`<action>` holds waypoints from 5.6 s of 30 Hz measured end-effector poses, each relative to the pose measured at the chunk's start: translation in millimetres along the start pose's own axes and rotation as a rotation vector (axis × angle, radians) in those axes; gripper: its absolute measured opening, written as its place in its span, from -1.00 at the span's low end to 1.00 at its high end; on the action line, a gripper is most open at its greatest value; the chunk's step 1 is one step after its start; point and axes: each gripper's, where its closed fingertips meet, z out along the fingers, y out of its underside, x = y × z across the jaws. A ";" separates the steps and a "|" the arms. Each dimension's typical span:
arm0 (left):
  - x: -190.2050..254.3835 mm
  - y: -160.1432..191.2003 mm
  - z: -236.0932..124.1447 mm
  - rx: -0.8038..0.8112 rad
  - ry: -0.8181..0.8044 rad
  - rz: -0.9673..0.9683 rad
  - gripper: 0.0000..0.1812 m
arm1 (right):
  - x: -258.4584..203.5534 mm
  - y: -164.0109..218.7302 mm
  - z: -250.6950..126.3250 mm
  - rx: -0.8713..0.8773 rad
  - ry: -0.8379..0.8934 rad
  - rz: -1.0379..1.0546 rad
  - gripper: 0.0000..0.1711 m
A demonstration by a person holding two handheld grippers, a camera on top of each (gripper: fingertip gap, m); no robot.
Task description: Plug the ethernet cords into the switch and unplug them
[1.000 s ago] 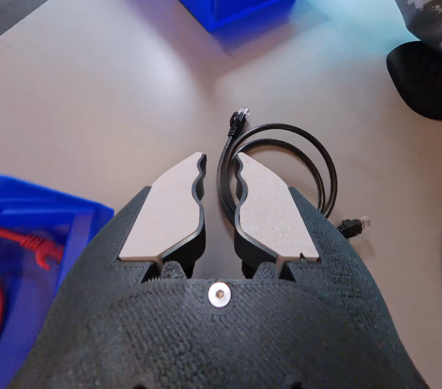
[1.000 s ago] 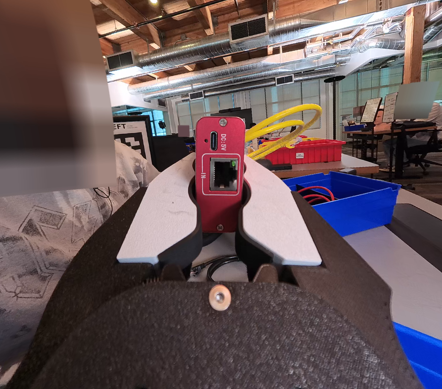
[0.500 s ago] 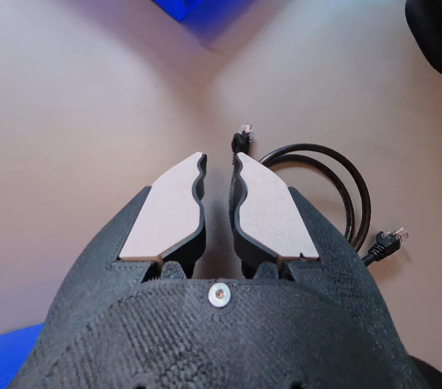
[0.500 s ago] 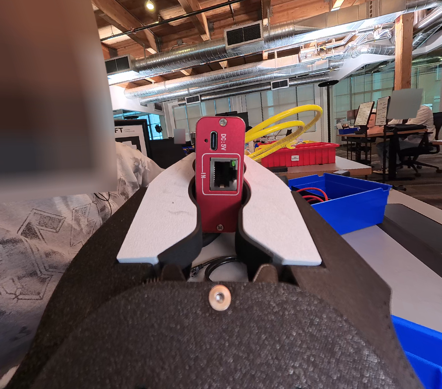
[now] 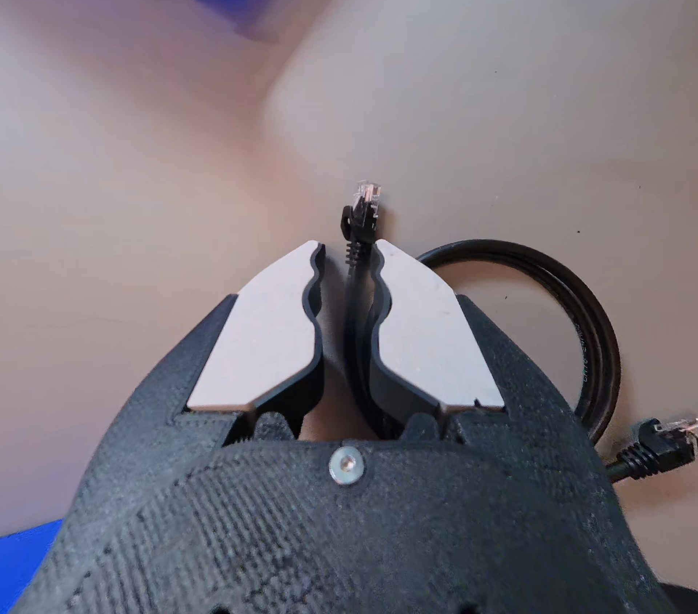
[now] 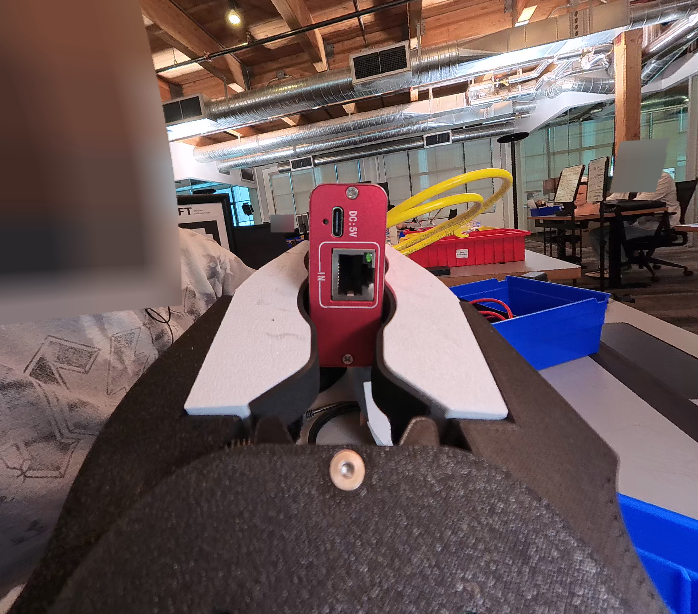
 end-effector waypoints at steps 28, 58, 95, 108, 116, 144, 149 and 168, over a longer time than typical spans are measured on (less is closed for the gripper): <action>59.2 -77.5 -131.1 0.439 0.586 -0.365 -0.88 | 9.0 106.1 17.8 -0.454 -0.027 0.065 -0.67; 38.0 -83.8 -97.2 0.491 0.686 -0.584 -0.89 | 4.0 147.8 27.5 -0.594 -0.058 0.163 -0.67; 17.1 -92.6 -105.0 0.610 0.347 -0.515 -0.89 | 19.9 135.1 32.9 -0.443 0.020 0.083 -0.67; 24.8 -75.8 -98.6 0.477 0.264 -0.357 -0.90 | 17.0 170.5 33.8 -0.610 0.003 0.094 -0.68; 37.6 -64.7 -82.4 0.387 0.319 -0.323 -0.91 | 9.0 185.2 26.0 -0.777 -0.011 0.093 -0.68; 42.4 -96.3 -102.9 0.585 0.134 -0.072 -0.70 | 4.3 175.1 47.5 -0.991 0.138 -0.218 -0.67; 24.3 -115.6 -149.6 0.869 0.104 -0.143 -0.71 | 15.3 121.7 69.2 -0.643 0.239 -0.206 -0.57; 20.2 -157.7 -179.7 0.709 -0.046 0.119 -0.42 | -6.6 65.1 51.1 -1.120 0.404 -0.615 -0.69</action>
